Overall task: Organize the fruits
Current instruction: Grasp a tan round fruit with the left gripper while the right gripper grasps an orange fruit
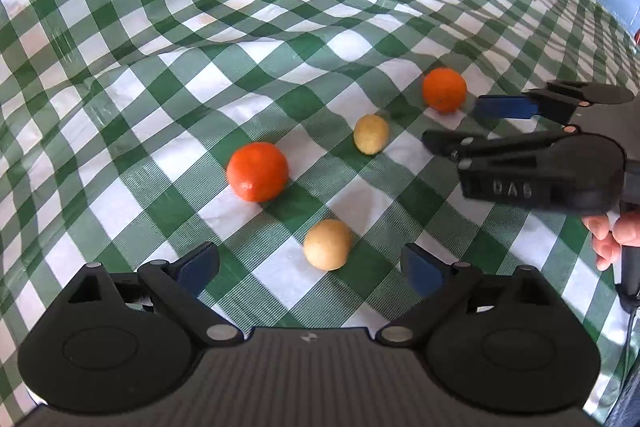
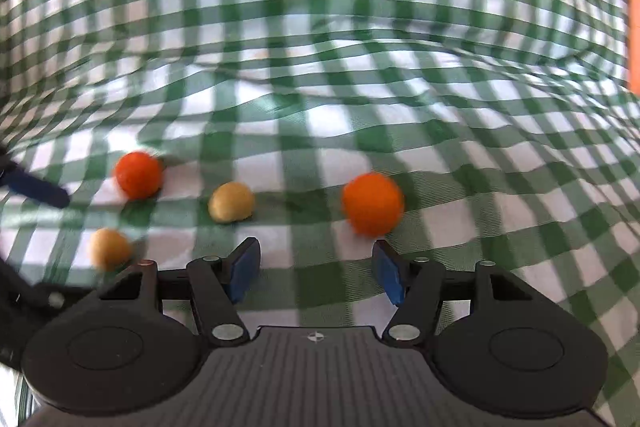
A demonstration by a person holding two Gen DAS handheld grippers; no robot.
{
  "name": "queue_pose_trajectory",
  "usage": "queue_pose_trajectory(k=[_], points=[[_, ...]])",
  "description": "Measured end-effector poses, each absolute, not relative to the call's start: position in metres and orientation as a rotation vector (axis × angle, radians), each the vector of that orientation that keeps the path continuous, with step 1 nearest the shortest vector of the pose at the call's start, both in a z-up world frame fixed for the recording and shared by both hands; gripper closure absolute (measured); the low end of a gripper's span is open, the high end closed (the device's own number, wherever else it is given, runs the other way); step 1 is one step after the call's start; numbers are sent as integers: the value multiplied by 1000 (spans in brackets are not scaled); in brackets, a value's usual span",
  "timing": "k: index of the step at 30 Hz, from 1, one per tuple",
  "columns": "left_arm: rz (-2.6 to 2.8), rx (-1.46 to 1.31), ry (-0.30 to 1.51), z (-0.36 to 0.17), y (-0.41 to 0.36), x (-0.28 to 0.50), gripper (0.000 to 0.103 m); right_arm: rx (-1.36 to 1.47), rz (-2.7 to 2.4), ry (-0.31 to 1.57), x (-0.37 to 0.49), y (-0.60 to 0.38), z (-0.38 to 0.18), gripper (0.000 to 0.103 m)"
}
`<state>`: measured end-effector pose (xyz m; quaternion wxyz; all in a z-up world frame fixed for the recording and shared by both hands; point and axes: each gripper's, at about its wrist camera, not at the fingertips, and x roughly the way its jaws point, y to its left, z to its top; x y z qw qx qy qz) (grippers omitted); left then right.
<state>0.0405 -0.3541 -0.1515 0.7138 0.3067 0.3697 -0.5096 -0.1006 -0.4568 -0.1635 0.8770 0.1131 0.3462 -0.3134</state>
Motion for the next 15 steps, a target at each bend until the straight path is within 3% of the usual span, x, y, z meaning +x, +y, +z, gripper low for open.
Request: queue_pose_trajectory(k=[4,7,9,10,11,15], points=[[-1116,660,842,-156,-363,41,4,256,-735,717,-110,-474,-164,35],[-1093,657,869,-160,-369,42,10,253,-731,719,-103,-486,-171,26],[-1083,647,880,-157,-369,41,34,203,-723,719,-99,-487,-174,25],[-1089,640,880,-154,-369,40,49,192,-715,713,-97,-487,-175,30],[-1094,642,885,-150,-369,39,76,192,-697,702,-96,-487,-175,63],[-1069,639,904,-139,-364,36,76,155,-699,721,-98,-477,-168,67]])
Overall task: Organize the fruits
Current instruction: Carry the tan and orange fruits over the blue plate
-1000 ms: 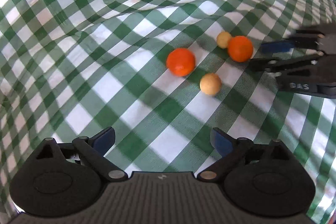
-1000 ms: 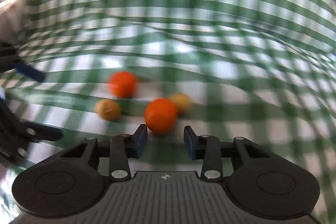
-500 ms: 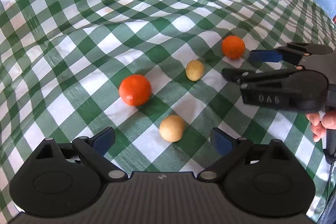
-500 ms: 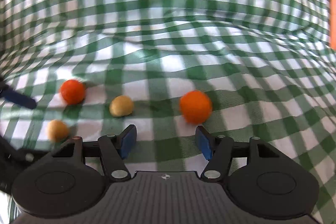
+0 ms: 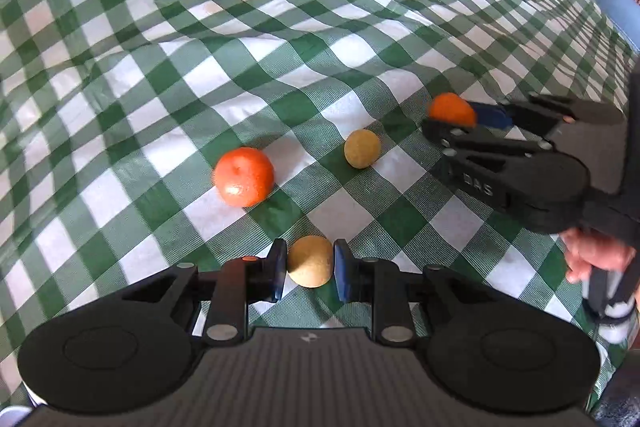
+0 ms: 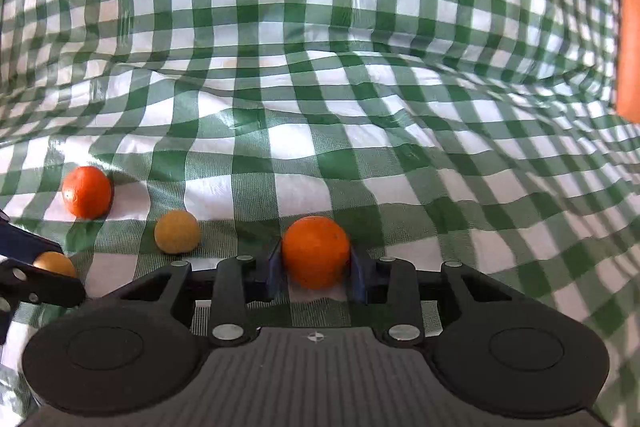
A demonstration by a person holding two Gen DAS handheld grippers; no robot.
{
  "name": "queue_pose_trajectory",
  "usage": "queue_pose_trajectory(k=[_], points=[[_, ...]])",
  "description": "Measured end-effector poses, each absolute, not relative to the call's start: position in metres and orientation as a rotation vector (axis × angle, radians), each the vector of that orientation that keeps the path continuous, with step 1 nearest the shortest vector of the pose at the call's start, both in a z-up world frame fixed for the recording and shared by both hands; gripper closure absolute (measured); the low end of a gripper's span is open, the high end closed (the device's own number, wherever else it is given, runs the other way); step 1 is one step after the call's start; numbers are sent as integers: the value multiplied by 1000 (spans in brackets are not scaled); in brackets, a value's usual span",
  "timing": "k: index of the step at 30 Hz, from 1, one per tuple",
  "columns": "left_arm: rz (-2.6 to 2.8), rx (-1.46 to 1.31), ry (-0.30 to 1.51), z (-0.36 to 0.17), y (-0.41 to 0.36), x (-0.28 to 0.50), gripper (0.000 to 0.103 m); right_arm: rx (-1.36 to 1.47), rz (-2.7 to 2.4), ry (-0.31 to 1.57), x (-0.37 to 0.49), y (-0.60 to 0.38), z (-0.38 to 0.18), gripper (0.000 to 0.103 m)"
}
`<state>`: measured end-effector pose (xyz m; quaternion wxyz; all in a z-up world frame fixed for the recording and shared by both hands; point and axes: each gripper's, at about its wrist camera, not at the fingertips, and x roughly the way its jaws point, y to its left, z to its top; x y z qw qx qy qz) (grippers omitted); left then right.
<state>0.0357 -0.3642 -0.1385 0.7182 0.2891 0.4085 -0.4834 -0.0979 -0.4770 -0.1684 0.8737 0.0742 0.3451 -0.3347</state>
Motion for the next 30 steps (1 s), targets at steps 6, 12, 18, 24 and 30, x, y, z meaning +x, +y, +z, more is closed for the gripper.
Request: queue_pose_trajectory(k=[6,12,18,24,30], points=[[-1002,652,909,-108,-336,20,76,215,-762,706,-124,-451,-143,67],[-871,640,950,-68,-274,4,76,232,-761,661,-157,-395,-100,67],[-730,621,964,-33,-181,-10,76,227,-621,656,-179,-310,-60,67],[-626,592,954,-1,-98,-23,76,254,-422,689,-186,-217,-32,67],[-574,523,930,23,-28,-42,76,223,-306,699,-196,-144,-9,67]])
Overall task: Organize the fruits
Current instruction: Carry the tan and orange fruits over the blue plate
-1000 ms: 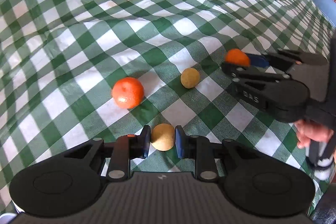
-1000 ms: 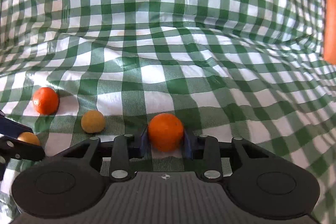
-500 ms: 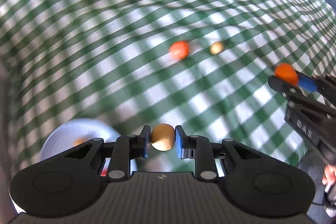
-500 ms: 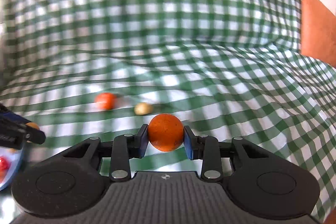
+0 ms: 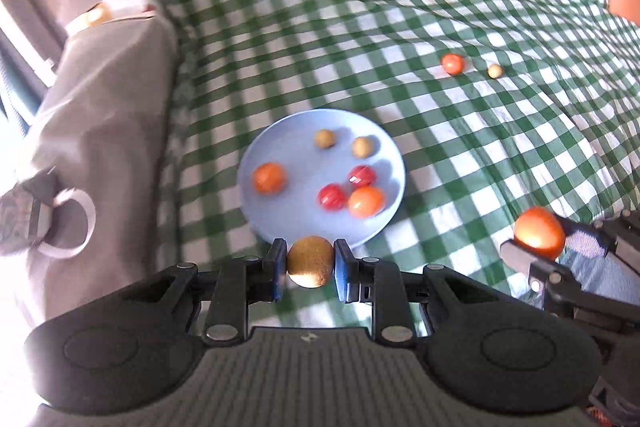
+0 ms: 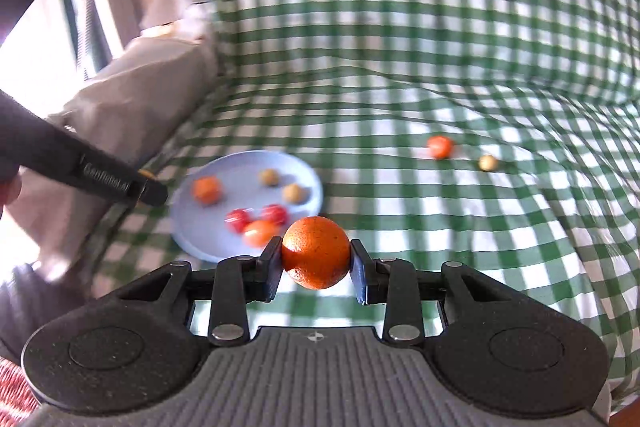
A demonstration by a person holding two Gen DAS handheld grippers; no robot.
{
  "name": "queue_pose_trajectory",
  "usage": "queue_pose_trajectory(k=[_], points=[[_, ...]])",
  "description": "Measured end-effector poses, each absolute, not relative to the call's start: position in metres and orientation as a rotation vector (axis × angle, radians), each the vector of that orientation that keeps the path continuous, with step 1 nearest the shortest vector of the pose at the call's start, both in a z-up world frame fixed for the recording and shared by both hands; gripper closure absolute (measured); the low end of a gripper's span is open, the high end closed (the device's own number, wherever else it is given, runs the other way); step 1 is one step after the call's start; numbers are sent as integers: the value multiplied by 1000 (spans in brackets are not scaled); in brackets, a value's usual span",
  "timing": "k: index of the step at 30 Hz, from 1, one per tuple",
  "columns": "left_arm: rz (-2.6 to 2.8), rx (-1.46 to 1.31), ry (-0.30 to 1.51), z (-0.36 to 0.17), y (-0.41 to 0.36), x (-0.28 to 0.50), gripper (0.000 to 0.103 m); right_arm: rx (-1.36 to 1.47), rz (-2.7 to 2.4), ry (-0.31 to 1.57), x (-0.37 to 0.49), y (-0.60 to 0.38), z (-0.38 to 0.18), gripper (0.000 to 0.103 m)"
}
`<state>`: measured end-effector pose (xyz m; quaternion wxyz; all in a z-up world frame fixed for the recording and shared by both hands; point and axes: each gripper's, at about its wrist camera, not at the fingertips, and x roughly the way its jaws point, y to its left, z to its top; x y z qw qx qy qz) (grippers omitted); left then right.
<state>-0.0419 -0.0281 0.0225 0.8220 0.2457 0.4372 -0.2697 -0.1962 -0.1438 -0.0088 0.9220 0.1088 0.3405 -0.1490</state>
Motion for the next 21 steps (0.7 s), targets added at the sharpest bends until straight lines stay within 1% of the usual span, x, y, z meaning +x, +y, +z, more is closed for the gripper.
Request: queue_pose_trajectory(k=[10,21], points=[[-539,440,913,38,42,-72,76,115,-241,670,-214,-71,16,67],[-554,387,874,51,73,-101,76,50,-224,605,-234,-42,31,67]])
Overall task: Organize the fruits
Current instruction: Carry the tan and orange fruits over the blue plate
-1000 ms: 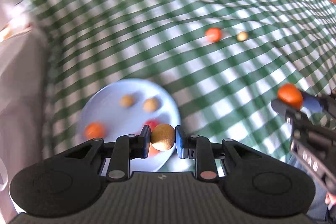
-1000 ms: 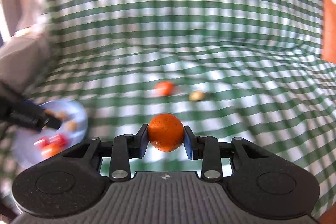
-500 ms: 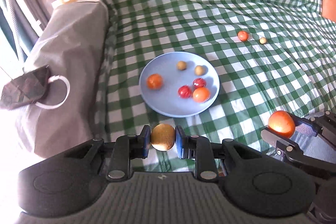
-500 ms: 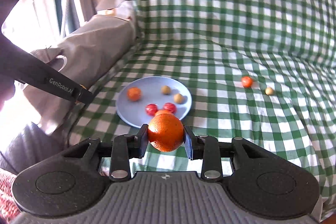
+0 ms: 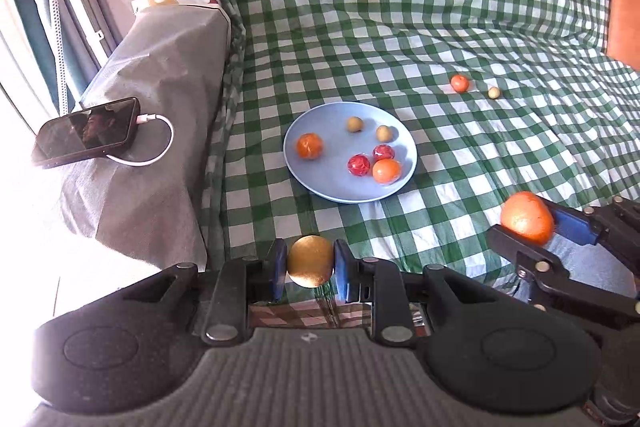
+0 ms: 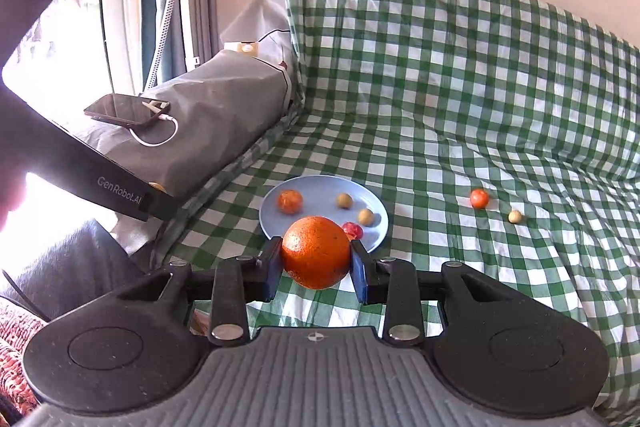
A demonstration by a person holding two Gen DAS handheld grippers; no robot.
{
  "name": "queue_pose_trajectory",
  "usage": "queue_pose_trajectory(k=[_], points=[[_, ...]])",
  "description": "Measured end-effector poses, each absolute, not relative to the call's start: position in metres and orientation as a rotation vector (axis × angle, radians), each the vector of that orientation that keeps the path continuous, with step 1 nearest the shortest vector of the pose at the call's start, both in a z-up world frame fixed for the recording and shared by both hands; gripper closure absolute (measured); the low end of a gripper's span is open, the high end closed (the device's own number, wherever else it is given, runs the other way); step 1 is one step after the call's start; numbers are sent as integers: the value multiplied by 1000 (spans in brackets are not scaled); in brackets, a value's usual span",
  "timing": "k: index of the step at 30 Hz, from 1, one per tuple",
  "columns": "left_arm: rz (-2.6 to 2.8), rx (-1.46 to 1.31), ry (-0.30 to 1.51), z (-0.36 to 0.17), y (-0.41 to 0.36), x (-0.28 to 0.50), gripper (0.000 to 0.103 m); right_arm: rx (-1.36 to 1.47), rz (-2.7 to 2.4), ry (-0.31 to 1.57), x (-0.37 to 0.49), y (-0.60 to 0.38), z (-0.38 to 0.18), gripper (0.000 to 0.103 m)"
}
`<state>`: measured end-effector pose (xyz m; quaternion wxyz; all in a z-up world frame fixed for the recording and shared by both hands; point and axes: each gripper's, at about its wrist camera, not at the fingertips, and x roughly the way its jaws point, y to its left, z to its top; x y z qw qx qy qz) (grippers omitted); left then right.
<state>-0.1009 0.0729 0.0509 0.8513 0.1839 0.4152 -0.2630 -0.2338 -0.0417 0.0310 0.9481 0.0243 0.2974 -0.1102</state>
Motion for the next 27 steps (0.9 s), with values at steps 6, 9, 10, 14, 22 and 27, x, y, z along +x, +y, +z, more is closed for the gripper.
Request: queue_pose_trajectory(k=[6,9,10,14,22,27], points=[[-568,382,899,48,72,-94,76,52,-235,628,-230,-40,29,67],[-575,343,885,50,75,-90,76,39,-247,623,-230,-40,29,67],[-575,338,889,50,76,-89,76,35,-249,641,-228,-41,29,67],[-565,337,899,46,77,-80,76,15,-235,667,-221,-41,26,67],[-539,339,931,32,69,-48,76,42,-231,729,-203,-50,12,67],[-532,328,943,27,59,-25,76,56,-240,751,-186,-59,6,67]])
